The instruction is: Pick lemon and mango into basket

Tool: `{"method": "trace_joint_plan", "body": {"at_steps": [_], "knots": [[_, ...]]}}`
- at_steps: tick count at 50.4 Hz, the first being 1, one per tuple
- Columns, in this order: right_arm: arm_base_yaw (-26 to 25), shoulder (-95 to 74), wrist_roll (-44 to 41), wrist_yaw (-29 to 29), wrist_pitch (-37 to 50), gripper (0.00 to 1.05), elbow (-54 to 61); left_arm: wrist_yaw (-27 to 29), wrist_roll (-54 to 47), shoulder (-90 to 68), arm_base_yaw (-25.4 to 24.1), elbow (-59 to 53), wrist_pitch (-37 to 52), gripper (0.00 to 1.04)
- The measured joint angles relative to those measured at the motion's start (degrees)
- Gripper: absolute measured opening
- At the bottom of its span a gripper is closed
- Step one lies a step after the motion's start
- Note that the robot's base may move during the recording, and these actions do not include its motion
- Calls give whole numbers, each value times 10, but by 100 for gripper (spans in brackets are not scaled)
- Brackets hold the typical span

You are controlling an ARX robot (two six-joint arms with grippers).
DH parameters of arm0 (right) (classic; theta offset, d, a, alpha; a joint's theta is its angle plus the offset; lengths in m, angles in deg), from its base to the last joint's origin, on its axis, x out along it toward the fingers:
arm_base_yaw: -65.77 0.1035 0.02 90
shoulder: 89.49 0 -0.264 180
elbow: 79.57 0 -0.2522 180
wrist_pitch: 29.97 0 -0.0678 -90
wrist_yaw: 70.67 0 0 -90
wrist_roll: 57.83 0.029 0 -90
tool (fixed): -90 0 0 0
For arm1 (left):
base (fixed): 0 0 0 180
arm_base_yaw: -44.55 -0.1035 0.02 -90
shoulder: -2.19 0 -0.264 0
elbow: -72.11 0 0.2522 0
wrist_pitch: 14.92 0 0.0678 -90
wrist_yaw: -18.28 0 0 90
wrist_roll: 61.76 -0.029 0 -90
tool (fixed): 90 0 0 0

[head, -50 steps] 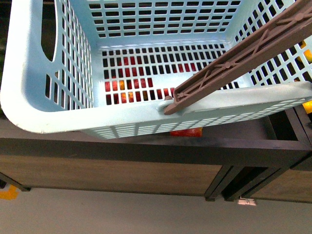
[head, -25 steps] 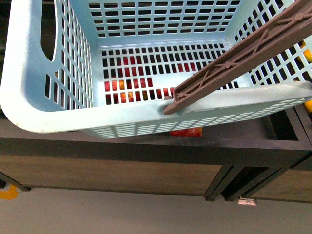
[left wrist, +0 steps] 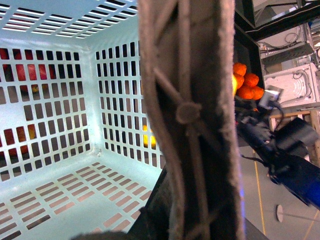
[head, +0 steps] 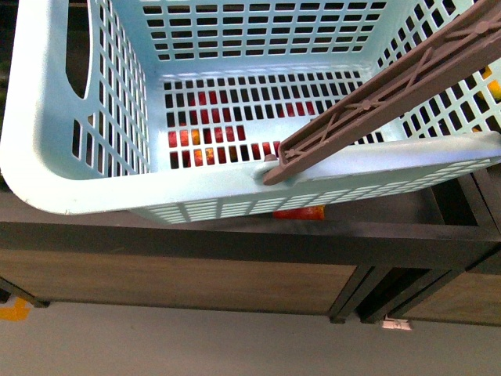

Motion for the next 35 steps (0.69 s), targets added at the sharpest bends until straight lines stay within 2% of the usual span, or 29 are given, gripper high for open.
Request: {"method": "trace_joint_plan", "body": {"at_steps": [7,14,22,35], "knots": [[28,174,69,-45,63,48,115,0,0,0,0,0,0,5],[90,287,103,-46,79,48,187,0,0,0,0,0,0,5],[177,344,124,2,87,48,250,0,0,0,0,0,0,5],[260,333,123,90,82,48,263,0,0,0,0,0,0,5]]}}
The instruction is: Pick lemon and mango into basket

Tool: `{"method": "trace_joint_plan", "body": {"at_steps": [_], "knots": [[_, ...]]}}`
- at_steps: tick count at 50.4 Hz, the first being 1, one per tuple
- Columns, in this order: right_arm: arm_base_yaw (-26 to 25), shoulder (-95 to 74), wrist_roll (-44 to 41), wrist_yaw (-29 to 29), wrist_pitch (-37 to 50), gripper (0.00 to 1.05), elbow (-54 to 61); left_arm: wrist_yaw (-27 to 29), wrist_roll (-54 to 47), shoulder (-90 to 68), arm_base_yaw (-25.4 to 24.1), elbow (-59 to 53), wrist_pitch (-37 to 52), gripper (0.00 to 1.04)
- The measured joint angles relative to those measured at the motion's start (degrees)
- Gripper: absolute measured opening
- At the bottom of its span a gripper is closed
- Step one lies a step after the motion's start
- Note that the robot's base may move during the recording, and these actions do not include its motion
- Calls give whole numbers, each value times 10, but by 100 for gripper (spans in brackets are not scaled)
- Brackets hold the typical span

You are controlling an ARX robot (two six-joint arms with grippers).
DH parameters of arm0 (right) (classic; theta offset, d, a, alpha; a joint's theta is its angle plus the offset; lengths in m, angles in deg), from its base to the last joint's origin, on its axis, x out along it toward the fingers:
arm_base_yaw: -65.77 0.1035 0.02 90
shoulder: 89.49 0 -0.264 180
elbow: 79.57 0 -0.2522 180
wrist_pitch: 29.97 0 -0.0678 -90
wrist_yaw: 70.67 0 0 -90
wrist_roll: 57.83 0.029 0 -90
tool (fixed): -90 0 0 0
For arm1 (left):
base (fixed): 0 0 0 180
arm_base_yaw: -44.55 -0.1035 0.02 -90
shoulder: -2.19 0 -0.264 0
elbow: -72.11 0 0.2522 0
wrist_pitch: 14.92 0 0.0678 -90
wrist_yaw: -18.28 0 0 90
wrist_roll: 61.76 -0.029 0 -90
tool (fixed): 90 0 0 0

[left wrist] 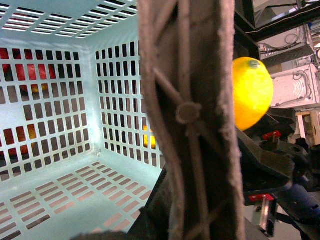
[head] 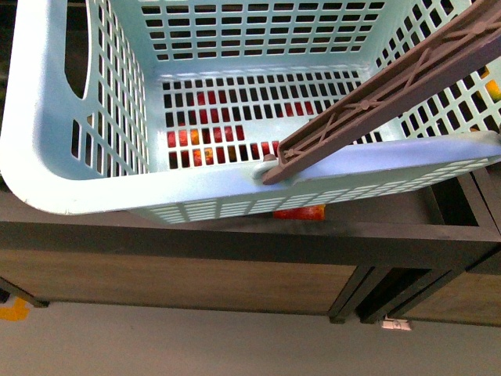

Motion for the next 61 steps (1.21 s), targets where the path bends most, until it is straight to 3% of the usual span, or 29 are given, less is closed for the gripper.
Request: {"method": "trace_joint_plan", "body": {"at_steps": [7,13,20,25,30,32,39,52,61], "knots": [[49,-10,-6,56,-13,48,1,0,0,0,0,0,0,5],[68,-20,-2,109,-3,71,3,0,0,0,0,0,0,5],[55,-5,39,180,42,96,21,0,0,0,0,0,0,5],[33,31,77,231,69,95,37,0,0,0,0,0,0,5],[48,62,106,373,195,77,102,3,-1,0,1,0,0,5],[52,78,113,388,220,68,138,2,-3,0,1,0,0,5],[53,132,120,393,250,40,233,-1,-1,0,0,0,0,5],[54,204,122,395,262,4,319,0,0,0,0,0,0,5],[54,264,123,395,256,2,372,0,0,0,0,0,0,5]]}}
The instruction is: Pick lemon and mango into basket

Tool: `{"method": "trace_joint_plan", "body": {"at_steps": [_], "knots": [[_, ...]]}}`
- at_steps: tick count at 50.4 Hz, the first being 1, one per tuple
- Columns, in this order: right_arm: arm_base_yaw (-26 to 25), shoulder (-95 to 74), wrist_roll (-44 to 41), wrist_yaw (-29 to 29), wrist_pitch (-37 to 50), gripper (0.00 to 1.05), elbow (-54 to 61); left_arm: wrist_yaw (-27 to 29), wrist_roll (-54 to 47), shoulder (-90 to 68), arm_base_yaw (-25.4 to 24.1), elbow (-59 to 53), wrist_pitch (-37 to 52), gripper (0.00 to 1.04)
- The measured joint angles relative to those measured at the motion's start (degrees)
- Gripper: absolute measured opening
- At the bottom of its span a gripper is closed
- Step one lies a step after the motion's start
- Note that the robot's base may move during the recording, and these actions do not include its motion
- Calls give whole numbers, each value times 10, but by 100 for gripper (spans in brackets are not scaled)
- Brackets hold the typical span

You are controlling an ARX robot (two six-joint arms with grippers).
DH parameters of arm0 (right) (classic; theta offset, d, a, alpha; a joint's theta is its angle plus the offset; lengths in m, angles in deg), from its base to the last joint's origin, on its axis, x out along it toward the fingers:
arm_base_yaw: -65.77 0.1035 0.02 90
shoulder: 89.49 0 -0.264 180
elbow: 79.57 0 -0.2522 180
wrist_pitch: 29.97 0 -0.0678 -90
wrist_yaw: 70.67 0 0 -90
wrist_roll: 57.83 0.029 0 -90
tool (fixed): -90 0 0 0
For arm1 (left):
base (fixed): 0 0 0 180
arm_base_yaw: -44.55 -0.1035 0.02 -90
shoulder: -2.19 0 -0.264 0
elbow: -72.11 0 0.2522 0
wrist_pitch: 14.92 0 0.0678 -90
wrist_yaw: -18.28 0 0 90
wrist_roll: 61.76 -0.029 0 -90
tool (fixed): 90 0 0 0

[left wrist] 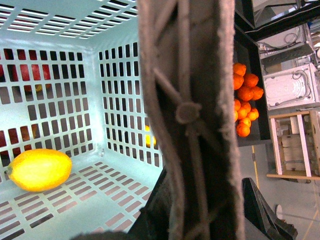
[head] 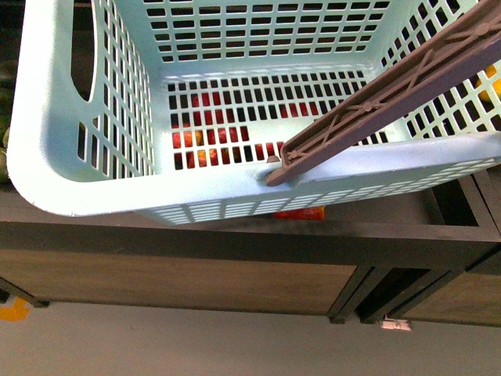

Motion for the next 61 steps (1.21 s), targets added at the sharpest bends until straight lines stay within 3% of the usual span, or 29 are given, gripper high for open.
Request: {"method": "trace_joint_plan", "body": {"at_steps": [5,24,32,61], "knots": [[0,43,0,0,-15,2,28,0,0,0,0,0,0,5],[0,58,0,0,-18,64,37,1,0,0,0,0,0,5],[0,58,1,2,-18,97,37,-1,-1,0,3,1,0,5],[0,58,2,0,-19,96,38,7,0,0,0,1,0,5]]}}
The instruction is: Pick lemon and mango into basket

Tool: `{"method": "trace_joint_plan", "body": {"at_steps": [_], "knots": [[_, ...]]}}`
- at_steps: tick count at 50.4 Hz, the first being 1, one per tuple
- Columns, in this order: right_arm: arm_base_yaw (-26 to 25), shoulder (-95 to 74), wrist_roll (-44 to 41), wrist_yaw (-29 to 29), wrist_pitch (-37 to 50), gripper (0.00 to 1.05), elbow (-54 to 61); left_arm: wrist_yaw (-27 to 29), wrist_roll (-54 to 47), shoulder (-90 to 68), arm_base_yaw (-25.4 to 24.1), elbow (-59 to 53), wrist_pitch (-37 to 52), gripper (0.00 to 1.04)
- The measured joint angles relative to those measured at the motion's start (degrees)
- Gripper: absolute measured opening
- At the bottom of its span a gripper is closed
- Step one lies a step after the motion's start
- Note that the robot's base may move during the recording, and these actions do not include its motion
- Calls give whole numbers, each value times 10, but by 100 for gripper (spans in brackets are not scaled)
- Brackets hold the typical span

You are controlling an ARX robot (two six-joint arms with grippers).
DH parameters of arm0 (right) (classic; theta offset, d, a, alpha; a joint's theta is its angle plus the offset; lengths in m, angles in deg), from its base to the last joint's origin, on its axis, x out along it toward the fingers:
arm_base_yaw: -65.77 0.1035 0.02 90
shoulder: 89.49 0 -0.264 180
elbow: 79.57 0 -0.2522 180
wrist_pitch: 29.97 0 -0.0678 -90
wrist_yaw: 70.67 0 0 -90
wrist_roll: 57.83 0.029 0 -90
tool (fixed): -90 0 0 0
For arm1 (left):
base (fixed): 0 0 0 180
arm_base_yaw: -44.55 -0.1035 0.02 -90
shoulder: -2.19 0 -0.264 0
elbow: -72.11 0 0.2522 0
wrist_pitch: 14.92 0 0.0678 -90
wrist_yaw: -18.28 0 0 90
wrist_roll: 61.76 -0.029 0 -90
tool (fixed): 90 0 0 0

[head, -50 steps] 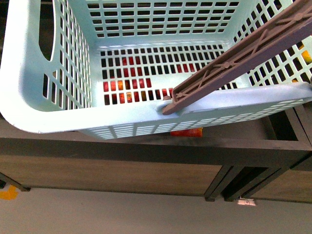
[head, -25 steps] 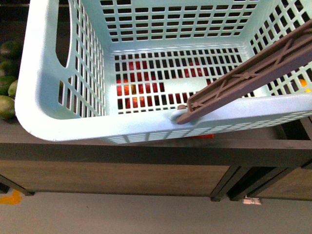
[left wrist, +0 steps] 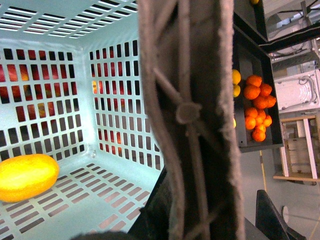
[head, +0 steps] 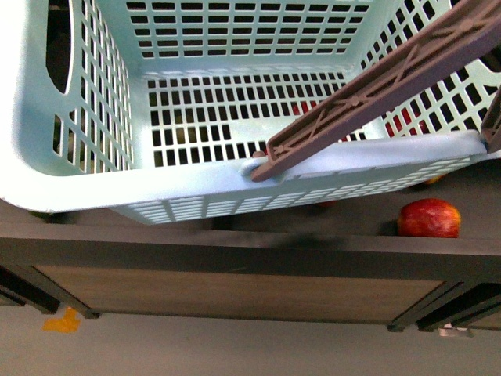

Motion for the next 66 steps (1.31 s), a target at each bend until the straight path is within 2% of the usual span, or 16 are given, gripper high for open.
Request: {"method": "trace_joint_plan", "body": {"at_steps": [66], "knots": [[1,2,0,0,-1,96,2,-5,0,0,0,1,0,5]]}}
